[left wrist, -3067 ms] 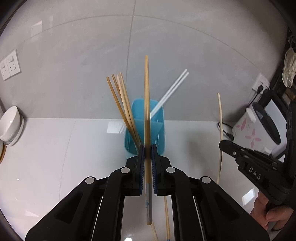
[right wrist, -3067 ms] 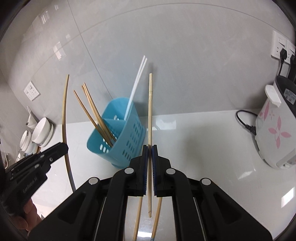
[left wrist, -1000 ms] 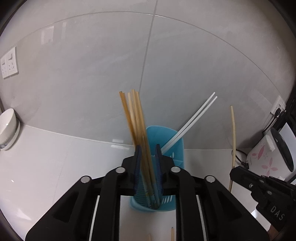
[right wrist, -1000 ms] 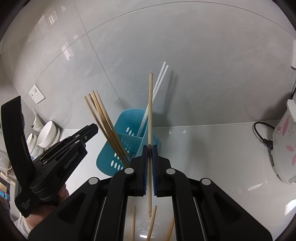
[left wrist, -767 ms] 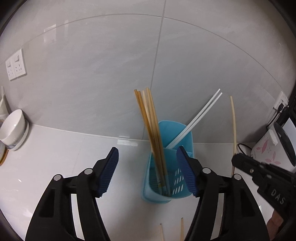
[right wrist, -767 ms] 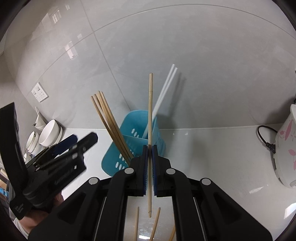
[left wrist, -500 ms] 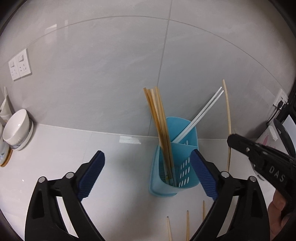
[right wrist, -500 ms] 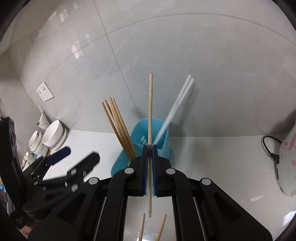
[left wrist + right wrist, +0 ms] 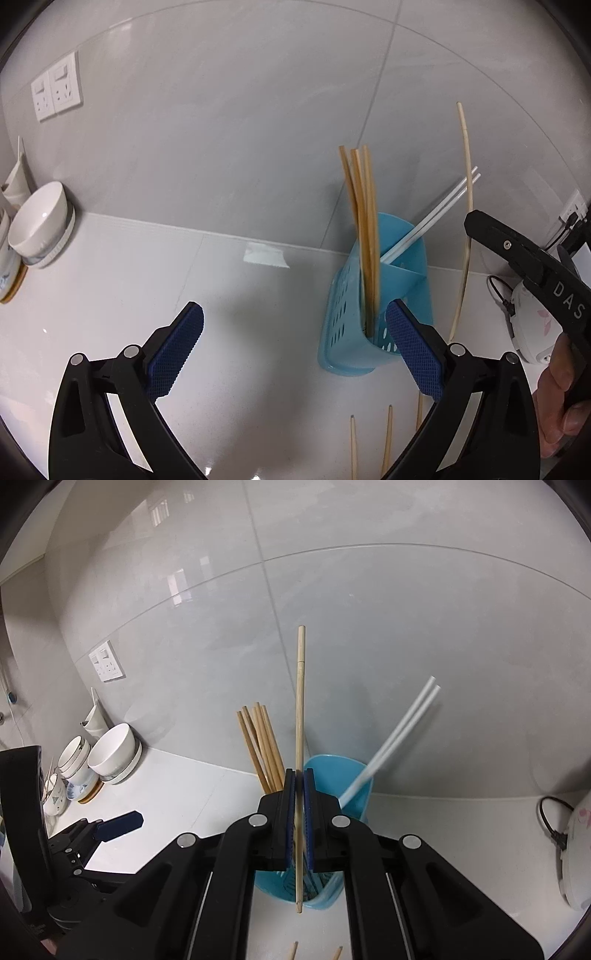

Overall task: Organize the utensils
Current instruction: 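Lower the right tool's chopstick into the holder and open the right tool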

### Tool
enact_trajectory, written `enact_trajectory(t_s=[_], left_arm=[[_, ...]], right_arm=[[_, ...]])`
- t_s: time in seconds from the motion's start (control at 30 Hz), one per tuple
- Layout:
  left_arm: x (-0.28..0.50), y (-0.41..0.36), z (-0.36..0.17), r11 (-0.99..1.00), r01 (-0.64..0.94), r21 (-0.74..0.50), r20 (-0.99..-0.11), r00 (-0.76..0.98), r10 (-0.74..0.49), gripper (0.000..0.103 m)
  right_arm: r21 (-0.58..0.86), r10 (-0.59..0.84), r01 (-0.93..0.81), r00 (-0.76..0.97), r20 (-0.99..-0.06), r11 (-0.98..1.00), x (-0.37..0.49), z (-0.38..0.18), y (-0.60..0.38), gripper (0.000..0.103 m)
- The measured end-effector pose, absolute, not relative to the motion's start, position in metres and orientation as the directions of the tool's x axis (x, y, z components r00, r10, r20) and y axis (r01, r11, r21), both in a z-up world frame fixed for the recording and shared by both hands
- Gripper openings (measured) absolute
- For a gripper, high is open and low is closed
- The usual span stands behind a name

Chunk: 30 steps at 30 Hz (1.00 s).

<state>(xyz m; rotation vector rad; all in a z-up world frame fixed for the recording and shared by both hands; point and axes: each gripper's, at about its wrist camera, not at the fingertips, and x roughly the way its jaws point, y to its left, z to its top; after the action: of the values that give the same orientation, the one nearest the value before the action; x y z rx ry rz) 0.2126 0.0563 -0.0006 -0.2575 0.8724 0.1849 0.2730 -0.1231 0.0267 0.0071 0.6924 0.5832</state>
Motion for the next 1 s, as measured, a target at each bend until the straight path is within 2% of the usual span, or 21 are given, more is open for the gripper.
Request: enact_trajectory(t_s=[0.37, 0.87, 1.0], left_arm=[[0.211, 0.062, -0.004, 0.958, -0.261, -0.117, -0.785, 0.616, 0.072, 0.097], [0.212, 0.067, -0.009, 0.956, -0.276, -0.103, -0.796, 0.599, 0.087, 0.097], [0.211, 0.066, -0.009, 0.958, -0.269, -0.099, -0.796, 0.599, 0.086, 0.097]], right_arm=[[0.137, 0.523, -0.555, 0.633, -0.570, 0.821, 0.271, 0.012, -0.104, 0.004], [0.084, 0.492, -0.567, 0.619, -0.612, 0.819, 0.275, -0.029, -0.087, 0.004], [0.086, 0.490, -0.562, 0.623, -0.609, 0.822, 0.274, -0.028, -0.088, 0.007]])
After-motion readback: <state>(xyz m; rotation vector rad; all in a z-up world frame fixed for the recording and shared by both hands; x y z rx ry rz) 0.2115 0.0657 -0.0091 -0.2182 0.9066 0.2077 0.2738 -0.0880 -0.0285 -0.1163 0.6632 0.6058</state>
